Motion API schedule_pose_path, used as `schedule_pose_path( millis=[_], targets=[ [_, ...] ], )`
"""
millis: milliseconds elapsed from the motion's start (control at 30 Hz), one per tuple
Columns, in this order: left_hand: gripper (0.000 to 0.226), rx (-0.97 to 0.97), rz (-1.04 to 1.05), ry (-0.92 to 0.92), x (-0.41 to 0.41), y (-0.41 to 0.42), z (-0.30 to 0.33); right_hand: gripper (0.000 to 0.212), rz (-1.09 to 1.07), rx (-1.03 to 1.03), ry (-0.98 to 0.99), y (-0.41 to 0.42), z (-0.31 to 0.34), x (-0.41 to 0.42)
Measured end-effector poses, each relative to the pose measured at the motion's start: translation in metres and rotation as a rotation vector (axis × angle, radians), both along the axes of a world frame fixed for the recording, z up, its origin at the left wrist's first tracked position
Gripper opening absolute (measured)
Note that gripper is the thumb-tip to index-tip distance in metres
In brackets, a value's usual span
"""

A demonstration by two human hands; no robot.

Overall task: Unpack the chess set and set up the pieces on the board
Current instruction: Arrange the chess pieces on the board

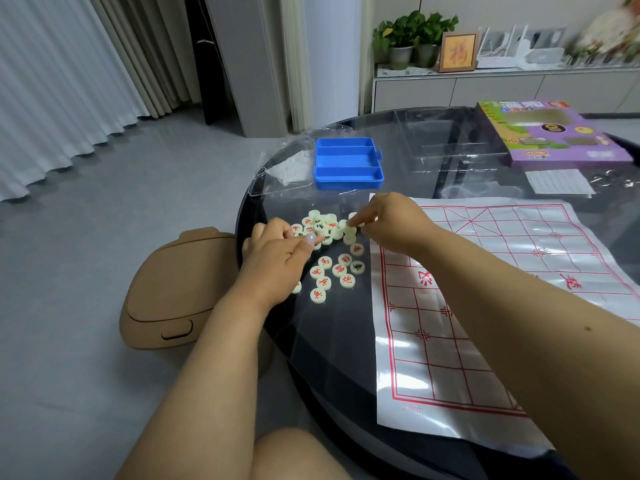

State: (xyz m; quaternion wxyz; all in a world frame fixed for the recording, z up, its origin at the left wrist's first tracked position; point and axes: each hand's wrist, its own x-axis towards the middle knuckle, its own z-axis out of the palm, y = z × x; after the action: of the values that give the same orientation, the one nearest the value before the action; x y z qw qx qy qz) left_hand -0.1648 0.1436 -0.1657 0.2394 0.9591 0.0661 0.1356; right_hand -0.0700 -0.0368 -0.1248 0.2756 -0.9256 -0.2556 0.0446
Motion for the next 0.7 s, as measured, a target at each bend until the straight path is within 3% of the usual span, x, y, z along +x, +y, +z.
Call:
schedule_pose_path(
  millis=[133,300,533,700],
  targets=[
    [0.051,0.029,0.026,-0.006,0.003,0.001,-0.002,0.029,0.025,-0.040,-0.112,0.005,-0.004,0.005],
    [0.059,0.021,0.035,-0.021,0.003,0.002,-0.004,0.026,0.050,-0.115,-0.058,0.011,-0.003,0.008],
    [0.063,0.003,0.016,-0.061,0.002,0.003,-0.006,0.022,0.081,-0.063,-0.115,0.014,-0.005,0.001],
    [0.044,-0.073,-0.003,-0.064,-0.002,0.001,-0.006,0.024,0.228,-0.149,-0.170,0.022,-0.008,-0.009]
  ],
)
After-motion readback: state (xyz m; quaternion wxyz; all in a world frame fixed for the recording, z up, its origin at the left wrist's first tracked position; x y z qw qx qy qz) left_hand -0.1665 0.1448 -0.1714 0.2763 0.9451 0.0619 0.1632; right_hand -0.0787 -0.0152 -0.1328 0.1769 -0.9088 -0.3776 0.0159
